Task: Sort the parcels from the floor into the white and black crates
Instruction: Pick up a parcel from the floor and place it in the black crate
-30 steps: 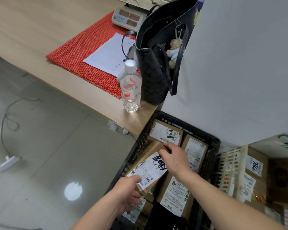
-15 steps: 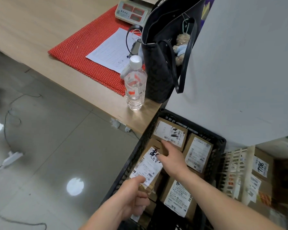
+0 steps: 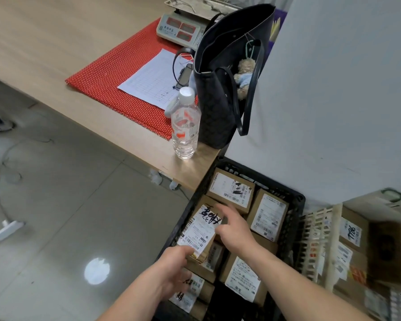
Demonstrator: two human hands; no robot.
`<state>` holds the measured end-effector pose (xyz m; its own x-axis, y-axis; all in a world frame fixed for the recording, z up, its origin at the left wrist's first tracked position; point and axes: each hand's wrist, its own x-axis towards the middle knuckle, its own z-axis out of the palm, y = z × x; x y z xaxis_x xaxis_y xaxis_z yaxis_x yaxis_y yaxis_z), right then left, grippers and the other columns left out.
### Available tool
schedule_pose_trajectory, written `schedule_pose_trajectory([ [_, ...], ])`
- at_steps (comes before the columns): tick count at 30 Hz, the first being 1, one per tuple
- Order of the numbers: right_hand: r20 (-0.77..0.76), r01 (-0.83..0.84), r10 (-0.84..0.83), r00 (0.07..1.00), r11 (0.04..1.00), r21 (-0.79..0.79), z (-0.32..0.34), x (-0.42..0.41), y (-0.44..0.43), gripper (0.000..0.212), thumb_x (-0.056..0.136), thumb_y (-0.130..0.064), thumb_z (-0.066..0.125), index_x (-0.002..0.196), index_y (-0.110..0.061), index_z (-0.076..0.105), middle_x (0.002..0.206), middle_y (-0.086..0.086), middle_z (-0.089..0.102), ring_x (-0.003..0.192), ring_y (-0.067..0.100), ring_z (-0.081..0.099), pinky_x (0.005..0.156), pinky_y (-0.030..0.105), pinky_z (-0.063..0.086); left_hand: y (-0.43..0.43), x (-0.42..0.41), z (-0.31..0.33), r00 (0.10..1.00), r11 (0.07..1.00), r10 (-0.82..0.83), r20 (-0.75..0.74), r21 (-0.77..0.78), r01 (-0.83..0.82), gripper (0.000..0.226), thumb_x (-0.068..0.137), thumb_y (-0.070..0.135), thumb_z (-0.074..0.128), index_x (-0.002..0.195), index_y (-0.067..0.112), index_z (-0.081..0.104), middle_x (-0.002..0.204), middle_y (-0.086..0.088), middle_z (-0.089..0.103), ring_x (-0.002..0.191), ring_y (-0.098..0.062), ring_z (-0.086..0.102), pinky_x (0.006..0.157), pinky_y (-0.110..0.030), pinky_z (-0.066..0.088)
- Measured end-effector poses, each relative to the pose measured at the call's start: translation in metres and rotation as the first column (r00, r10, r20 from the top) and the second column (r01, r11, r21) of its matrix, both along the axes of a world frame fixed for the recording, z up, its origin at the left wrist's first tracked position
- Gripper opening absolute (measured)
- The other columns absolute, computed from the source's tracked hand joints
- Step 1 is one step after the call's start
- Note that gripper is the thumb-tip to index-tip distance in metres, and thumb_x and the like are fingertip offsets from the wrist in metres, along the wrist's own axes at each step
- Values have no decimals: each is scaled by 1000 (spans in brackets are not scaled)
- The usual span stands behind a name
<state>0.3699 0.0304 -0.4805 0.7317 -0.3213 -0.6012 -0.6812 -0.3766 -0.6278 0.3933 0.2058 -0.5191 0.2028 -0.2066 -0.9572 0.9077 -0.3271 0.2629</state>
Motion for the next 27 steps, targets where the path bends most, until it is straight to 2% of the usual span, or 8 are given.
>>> schedule_pose_trajectory([
  [2, 35, 22, -21, 999, 1000, -23, 9, -1, 1, 72, 93, 1, 55, 157, -28, 38, 170, -1, 22, 153, 22, 29, 103, 16, 39, 1, 6, 10, 999, 999, -33, 34, 12, 32, 44, 95, 32, 59, 133, 11, 48, 129, -10, 51, 109, -33, 57, 101, -55, 47],
  [5, 55, 58, -57, 997, 998, -17, 28, -4, 4, 70, 94, -1, 55, 158, -24, 38, 168, 0, 25, 137, 30, 51, 101, 34, 50, 2, 13, 26, 991, 995, -94, 97, 50, 89, 45, 98, 32, 58, 137, 10, 47, 145, -17, 48, 130, -38, 52, 105, -51, 43],
  [10, 164, 104, -99, 982, 994, -25, 55, -13, 9, 53, 99, -29, 61, 151, -23, 49, 155, -4, 48, 142, 18, 44, 113, 35, 39, 12, 22, 59, 894, 959, -281, 349, 79, 271, 40, 89, 41, 64, 121, 17, 65, 101, -6, 64, 86, -24, 62, 72, -32, 45],
  [12, 212, 123, -114, 971, 992, -31, 70, -15, 13, 48, 101, -36, 58, 146, -20, 53, 147, -4, 55, 133, 13, 50, 106, 29, 40, 16, 28, 74, 809, 940, -332, 484, 99, 326, 41, 91, 40, 64, 125, 17, 67, 113, -2, 69, 95, -20, 65, 84, -37, 55],
  [16, 315, 136, -109, 943, 988, -67, 98, -16, 22, 48, 103, -44, 53, 144, -19, 56, 142, -4, 59, 129, 12, 52, 106, 31, 41, 26, 36, 122, 611, 883, -438, 660, 189, 429, 56, 96, 42, 61, 143, 13, 54, 141, -1, 58, 123, -17, 56, 101, -30, 42],
  [20, 404, 94, -47, 914, 991, -97, 125, -16, 35, 47, 103, -47, 52, 141, -22, 60, 136, -7, 63, 127, 11, 54, 106, 33, 43, 38, 34, 165, 467, 868, -460, 756, 271, 417, 59, 94, 45, 60, 144, 13, 53, 145, -2, 57, 128, -16, 55, 107, -32, 42],
  [24, 473, -9, 51, 880, 996, -91, 152, -18, 51, 47, 102, -48, 52, 139, -20, 61, 130, -9, 65, 117, 7, 57, 88, 21, 44, 54, 18, 201, 371, 879, -456, 809, 343, 332, 59, 93, 45, 61, 143, 15, 54, 146, 0, 56, 131, -15, 54, 110, -32, 42],
  [27, 526, -98, 122, 842, 992, -74, 173, -28, 62, 63, 92, -62, 53, 139, -21, 61, 131, -8, 65, 119, 8, 59, 93, 26, 47, 68, 0, 225, 320, 892, -446, 836, 385, 239, 55, 92, 43, 63, 140, 16, 57, 143, 0, 59, 130, -14, 55, 110, -32, 42],
])
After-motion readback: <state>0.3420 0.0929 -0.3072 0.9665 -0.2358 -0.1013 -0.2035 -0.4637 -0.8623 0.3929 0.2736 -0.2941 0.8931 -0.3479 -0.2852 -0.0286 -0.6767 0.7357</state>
